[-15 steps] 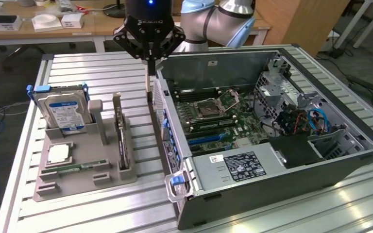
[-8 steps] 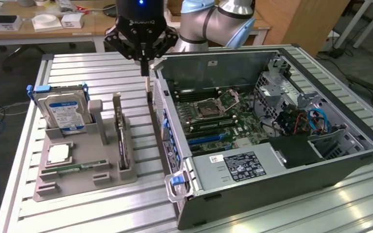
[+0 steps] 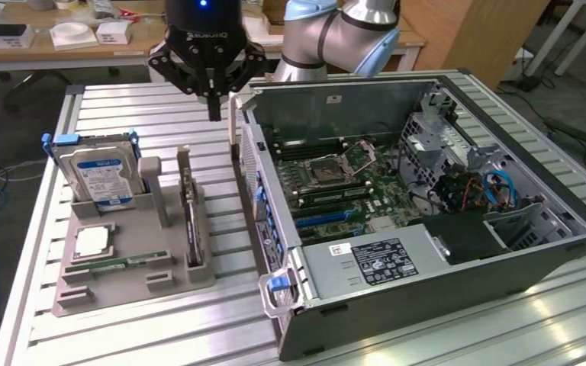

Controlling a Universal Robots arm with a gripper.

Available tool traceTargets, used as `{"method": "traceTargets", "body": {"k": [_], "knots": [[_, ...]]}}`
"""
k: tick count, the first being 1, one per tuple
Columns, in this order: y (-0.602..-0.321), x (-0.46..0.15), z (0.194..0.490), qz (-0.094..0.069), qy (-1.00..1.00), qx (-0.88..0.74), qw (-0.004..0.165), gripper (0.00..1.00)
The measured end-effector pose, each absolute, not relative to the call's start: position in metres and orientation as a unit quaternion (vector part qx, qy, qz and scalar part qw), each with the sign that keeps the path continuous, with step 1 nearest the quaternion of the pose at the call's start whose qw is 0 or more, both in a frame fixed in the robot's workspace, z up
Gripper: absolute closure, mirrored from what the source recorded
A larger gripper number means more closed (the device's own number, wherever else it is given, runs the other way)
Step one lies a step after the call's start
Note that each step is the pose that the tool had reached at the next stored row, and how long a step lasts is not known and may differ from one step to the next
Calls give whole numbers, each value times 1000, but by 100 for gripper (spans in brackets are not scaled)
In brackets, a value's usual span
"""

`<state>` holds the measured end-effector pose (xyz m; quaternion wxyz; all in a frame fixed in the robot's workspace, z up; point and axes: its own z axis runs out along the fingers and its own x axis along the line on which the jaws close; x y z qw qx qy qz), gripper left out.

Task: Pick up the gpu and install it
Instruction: 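Reach for the gpu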

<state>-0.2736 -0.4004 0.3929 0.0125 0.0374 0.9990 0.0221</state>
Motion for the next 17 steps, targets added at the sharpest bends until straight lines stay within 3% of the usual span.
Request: {"method": "traceTargets", "body": {"k": [17], "knots": [[-401,-307,392,22,999,37,12,88]]}}
